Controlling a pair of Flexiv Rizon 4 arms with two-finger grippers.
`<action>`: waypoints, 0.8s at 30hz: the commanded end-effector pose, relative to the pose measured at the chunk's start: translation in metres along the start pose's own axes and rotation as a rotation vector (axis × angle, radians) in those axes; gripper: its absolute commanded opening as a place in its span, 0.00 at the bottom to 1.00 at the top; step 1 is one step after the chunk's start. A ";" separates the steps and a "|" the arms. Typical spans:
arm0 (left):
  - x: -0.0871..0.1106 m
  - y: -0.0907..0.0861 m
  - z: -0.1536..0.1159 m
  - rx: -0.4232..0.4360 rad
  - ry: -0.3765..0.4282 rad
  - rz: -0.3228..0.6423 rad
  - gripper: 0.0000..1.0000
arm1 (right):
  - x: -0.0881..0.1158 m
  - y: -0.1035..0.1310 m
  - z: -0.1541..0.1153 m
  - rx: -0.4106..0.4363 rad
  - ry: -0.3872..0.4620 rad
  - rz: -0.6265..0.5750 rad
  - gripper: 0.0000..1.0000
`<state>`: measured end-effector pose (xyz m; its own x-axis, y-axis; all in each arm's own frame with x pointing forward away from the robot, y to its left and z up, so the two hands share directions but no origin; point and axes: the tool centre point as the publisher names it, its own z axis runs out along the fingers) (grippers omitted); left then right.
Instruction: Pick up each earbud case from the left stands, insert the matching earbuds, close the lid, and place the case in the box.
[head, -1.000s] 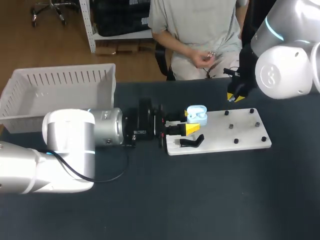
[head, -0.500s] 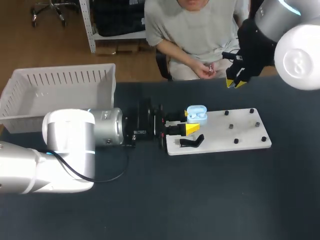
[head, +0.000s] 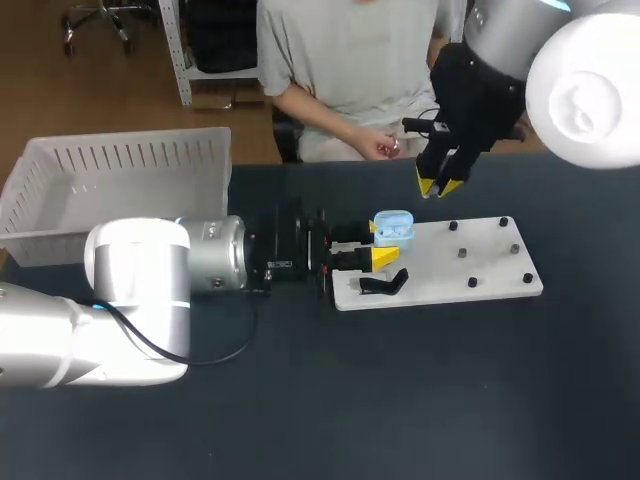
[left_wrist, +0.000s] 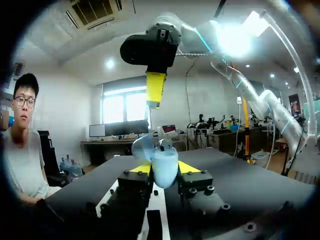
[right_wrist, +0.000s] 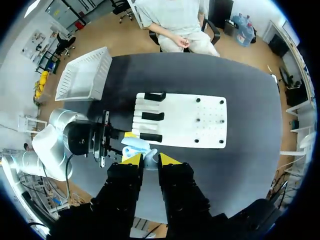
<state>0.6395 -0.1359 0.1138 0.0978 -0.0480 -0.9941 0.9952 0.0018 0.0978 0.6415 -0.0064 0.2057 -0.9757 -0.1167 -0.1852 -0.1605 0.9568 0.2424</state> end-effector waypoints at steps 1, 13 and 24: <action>0.000 -0.001 0.000 -0.003 -0.002 0.002 0.00 | 0.000 0.002 0.002 0.005 -0.004 0.002 0.00; 0.000 -0.001 0.000 -0.003 -0.002 0.002 0.00 | 0.000 0.002 0.002 0.005 -0.004 0.002 0.00; 0.000 -0.001 0.000 -0.003 -0.002 0.002 0.00 | 0.010 0.030 0.002 0.066 0.091 -0.148 0.00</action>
<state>0.6395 -0.1359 0.1138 0.0978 -0.0480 -0.9940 0.9952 0.0017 0.0978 0.6231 0.0124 0.2053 -0.9500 -0.2658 -0.1641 -0.2926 0.9410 0.1700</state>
